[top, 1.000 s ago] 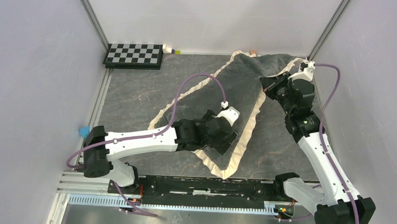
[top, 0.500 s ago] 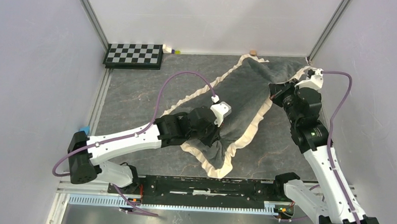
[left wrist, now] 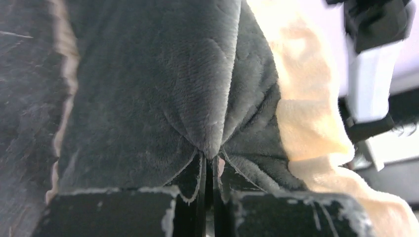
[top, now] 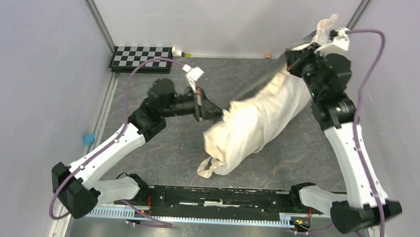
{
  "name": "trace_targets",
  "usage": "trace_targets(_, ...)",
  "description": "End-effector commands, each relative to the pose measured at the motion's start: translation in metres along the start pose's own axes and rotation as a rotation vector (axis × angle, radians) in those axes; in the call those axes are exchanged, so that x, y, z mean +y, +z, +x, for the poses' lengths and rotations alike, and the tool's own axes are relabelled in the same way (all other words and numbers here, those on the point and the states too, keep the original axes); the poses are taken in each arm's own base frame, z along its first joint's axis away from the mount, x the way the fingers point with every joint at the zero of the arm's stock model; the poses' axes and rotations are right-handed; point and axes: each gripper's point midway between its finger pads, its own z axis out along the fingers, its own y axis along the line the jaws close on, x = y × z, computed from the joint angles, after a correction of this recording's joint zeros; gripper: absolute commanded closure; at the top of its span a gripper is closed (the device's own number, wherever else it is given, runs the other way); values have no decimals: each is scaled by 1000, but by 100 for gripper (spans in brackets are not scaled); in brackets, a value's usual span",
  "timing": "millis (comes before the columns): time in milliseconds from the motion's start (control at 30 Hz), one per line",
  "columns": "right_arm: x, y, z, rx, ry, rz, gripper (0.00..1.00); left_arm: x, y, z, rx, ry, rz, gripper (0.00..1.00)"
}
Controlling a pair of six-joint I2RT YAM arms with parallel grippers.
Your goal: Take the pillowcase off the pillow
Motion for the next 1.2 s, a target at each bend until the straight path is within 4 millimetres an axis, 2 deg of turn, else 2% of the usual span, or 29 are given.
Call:
trace_targets(0,31,50,16,-13,48,-170,93,21,-45,-36,-135,-223,100,98)
trace_targets(33,30,62,30,9,56,-169,79,37,-57,-46,-195,-284,110,98)
trace_targets(67,30,68,43,37,57,-175,57,54,-68,-51,-249,-354,122,98)
trace_targets(100,29,75,58,78,47,-182,40,71,-79,-56,-290,-399,122,97)
trace_targets(133,26,78,68,105,37,-176,27,94,-84,-52,-302,-446,90,94)
trace_targets(200,16,76,82,122,13,-160,12,140,-93,-41,-309,-496,-5,86)
trace_targets(233,9,73,86,106,2,-152,4,158,-94,-33,-301,-510,-50,78)
trace_targets(333,-5,55,94,53,-73,-164,2,202,-94,-5,-263,-510,-209,55)
trace_targets(433,-12,34,95,-9,-191,-208,2,222,-104,8,-266,-459,-367,35)
trace_targets(467,-16,28,100,-10,-225,-216,2,228,-111,5,-282,-417,-442,29)
trace_targets(533,-19,14,108,-4,-310,-254,2,227,-131,-2,-309,-344,-583,16)
trace_targets(633,-20,-4,138,74,-363,-337,2,224,-165,-16,-405,-271,-781,1)
trace_targets(733,-21,-17,172,188,-342,-410,2,216,-199,-24,-528,-233,-931,0)
trace_targets(833,-20,-25,194,280,-333,-455,2,203,-225,-20,-634,-238,-1008,0)
trace_targets(900,-24,-27,198,316,-328,-439,2,190,-221,-14,-637,-227,-954,0)
trace_targets(1033,-26,-36,209,375,-256,-427,2,159,-193,17,-503,-319,-764,0)
trace_targets(1167,-17,-59,238,505,-209,-511,5,144,-181,49,-437,-408,-660,0)
